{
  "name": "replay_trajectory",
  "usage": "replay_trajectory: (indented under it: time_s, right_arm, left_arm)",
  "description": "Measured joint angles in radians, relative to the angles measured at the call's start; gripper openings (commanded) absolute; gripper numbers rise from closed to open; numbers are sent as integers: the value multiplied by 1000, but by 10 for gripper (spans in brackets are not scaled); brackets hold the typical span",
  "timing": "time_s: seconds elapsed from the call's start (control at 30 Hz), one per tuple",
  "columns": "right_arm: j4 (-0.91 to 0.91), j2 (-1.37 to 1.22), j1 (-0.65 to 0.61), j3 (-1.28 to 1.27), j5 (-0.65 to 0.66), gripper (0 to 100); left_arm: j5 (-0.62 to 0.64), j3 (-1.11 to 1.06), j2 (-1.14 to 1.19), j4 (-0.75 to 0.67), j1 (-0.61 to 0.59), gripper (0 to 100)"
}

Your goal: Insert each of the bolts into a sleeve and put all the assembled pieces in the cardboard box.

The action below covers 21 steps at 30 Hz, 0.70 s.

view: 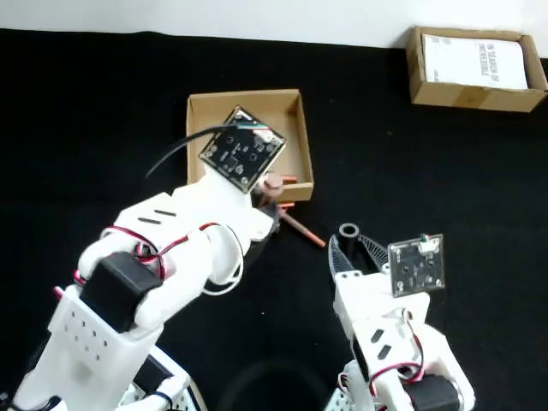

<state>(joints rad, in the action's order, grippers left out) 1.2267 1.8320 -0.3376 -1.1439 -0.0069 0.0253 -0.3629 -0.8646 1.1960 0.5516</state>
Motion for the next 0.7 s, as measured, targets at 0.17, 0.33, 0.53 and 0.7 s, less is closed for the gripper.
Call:
replay_trajectory:
  time_s: [0.17, 0.33, 0.53, 0.7]
  right_arm:
    - [17, 0, -3, 2, 0, 8]
    - [17, 0, -3, 2, 0, 8]
    - [-35, 0, -5, -43, 0, 8]
    - [-60, -3, -5, -61, 0, 8]
  left_arm:
    - [74, -64, -9, -229, 2, 8]
    - [221, -64, -8, -354, 2, 8]
    - [295, -21, 104, -376, 66, 8]
    - [331, 57, 216, -377, 144, 8]
